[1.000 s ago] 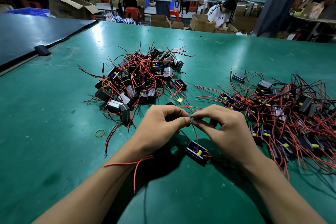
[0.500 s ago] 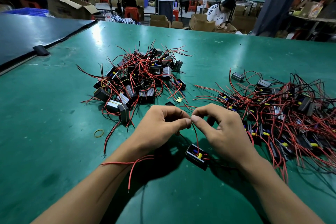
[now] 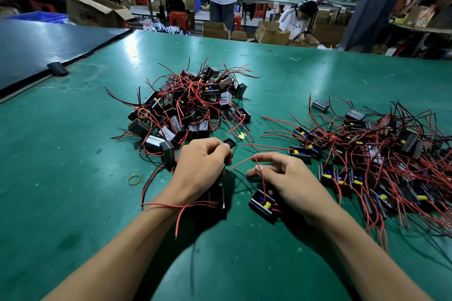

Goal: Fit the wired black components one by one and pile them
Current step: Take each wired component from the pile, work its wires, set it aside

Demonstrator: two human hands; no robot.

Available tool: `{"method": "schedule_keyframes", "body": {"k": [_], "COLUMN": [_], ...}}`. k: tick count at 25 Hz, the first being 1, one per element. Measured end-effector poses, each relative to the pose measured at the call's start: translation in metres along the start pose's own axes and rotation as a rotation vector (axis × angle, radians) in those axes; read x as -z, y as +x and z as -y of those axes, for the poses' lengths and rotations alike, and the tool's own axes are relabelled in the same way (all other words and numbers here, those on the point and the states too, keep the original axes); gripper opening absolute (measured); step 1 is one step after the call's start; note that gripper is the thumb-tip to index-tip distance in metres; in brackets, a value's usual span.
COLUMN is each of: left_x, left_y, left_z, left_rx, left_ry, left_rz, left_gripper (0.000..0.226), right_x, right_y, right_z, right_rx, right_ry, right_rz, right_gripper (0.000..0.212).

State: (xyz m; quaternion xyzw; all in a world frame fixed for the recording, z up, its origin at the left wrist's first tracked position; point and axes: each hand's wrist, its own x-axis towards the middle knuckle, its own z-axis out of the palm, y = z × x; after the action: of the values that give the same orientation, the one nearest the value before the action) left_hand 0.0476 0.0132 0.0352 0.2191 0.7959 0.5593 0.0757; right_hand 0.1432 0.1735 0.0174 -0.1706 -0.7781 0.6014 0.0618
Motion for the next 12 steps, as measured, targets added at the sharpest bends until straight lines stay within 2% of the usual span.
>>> {"method": "schedule_keyframes", "body": {"k": [2,5,7,9,12], "left_x": [0.0009,0.0022,0.0017,0.0011,-0.0003], "left_y": [0.0006,-0.0007,-0.0023,-0.0023,-0.0012], "left_z": [0.0004,-0.0018,-0.0009,0.0007,0.0032], "left_rx": [0.004,0.036,-0.019,-0.072,-0.054], "left_ry": [-0.026,-0.247,-0.232,-0.193,-0.253], "left_rz": [0.035,0.154,0.19,0.183,0.18], "left_gripper": [0.03,0.027,0.019,0.013,0.009], "right_x": [0.0015,0.0035,0.0036,0.0042,0.004], "right_y": [0.0,-0.0018,-0.0036,-0.0039,-0.0026], "right_z": [0.0019,0.0047,0.006,0.0057,0.0044], "right_rx": [-0.027,-0.054,-0.05,-0.045,-0.045], "right_ry": [-0.02,0.021,0.088,0.131,0.145], "right_rz": [0.048,0.134,0.186,0.185,0.126], "right_gripper": [0.017,0.021,0.021,0.021,0.02]}}
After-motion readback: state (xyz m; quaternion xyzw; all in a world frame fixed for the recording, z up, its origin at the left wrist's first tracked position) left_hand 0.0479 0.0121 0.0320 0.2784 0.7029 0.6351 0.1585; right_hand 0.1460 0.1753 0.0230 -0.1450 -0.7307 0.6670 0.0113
